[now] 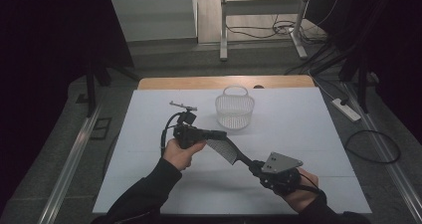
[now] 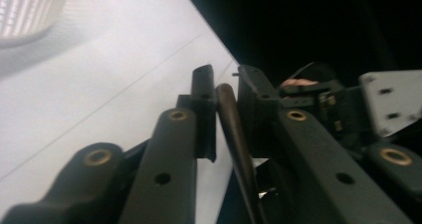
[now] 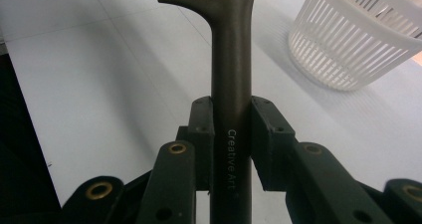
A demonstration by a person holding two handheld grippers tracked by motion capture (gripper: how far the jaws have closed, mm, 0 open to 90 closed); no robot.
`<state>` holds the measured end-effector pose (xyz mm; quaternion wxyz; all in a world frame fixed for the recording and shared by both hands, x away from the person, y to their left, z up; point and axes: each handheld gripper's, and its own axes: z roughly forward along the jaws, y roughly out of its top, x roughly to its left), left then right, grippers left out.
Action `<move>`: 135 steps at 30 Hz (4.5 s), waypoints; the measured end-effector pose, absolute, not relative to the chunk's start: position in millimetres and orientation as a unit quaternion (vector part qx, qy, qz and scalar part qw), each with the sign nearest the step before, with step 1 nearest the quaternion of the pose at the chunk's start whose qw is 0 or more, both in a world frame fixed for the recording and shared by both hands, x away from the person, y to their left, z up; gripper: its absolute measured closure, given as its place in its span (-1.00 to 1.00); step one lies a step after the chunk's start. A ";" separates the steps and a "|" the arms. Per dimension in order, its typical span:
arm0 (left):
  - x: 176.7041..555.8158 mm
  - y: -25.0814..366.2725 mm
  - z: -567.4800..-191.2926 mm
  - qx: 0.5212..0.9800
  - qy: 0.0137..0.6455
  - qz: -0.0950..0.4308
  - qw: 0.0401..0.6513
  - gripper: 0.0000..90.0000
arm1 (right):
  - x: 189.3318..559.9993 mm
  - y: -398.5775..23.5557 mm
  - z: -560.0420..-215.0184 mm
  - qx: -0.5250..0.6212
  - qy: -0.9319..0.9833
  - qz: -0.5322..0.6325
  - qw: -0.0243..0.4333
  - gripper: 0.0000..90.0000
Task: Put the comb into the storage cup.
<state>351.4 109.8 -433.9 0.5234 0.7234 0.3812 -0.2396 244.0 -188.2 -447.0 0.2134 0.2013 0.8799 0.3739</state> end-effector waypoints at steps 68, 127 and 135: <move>357.4 134.4 -398.5 0.744 0.377 -0.137 0.534 0.86 | 265.2 -210.7 -446.5 0.285 0.877 0.374 0.100 -0.87; 385.1 178.8 -368.0 0.727 0.416 -0.087 0.539 0.86 | 244.6 -289.1 -448.7 0.410 0.837 0.323 0.164 -1.00; 390.0 185.9 -362.5 0.721 0.425 -0.079 0.541 0.86 | 238.1 -300.4 -446.9 0.433 0.826 0.316 0.172 -1.00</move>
